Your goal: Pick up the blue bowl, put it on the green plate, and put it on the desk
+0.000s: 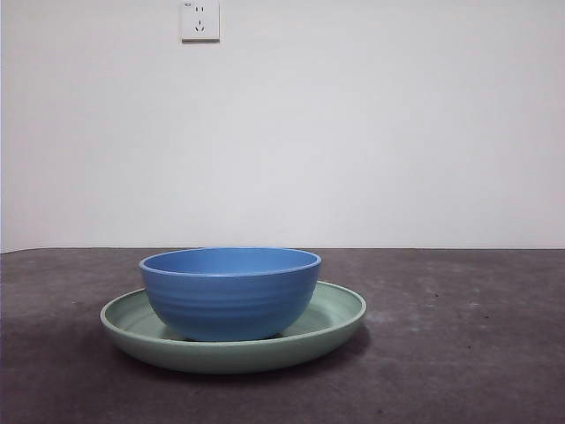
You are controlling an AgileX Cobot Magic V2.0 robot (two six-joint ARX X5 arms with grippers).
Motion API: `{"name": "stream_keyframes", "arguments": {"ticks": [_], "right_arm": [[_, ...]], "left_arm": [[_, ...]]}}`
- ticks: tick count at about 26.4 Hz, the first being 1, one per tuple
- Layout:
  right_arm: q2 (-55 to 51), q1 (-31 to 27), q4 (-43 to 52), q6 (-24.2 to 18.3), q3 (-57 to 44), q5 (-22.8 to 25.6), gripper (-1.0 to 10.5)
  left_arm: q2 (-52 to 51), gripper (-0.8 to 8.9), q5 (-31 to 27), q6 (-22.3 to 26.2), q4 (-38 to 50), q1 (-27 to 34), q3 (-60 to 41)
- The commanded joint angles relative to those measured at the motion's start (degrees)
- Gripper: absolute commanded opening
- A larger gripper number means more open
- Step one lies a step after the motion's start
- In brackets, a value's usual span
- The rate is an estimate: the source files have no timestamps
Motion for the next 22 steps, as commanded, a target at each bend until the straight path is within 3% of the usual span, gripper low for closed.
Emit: {"name": "stream_keyframes", "arguments": {"ticks": [1, 4, 5, 6, 7, 8, 22], "right_arm": [[-0.81, 0.33, -3.91, 1.18, 0.92, 0.04, 5.8], [-1.09, 0.33, -3.91, 1.20, 0.92, 0.00, 5.8], [-1.09, 0.33, -3.91, 1.20, 0.92, 0.00, 5.5], [-1.09, 0.33, -3.91, 1.18, 0.92, 0.00, 3.7], [-1.09, 0.33, -3.91, 1.18, 0.92, 0.04, 1.3], [-1.09, 0.33, -3.91, 1.18, 0.92, 0.04, 0.0], [-1.09, 0.35, -3.78, 1.16, 0.92, 0.31, 0.2]], "left_arm": [[0.31, 5.30, 0.31, -0.83, 0.66, -0.33, 0.44], [0.31, 5.18, 0.31, -1.46, 0.66, -0.33, 0.44], [0.31, 4.57, 0.31, -1.46, 0.66, -0.33, 0.44], [0.31, 2.79, 0.31, -1.46, 0.55, -0.33, 0.44], [0.31, 0.38, 0.31, -1.46, 0.52, -0.33, 0.44], [0.31, 0.30, 0.31, -1.55, 0.68, -0.33, 0.44], [0.31, 0.26, 0.31, -1.42, 0.68, -0.33, 0.44]]}}
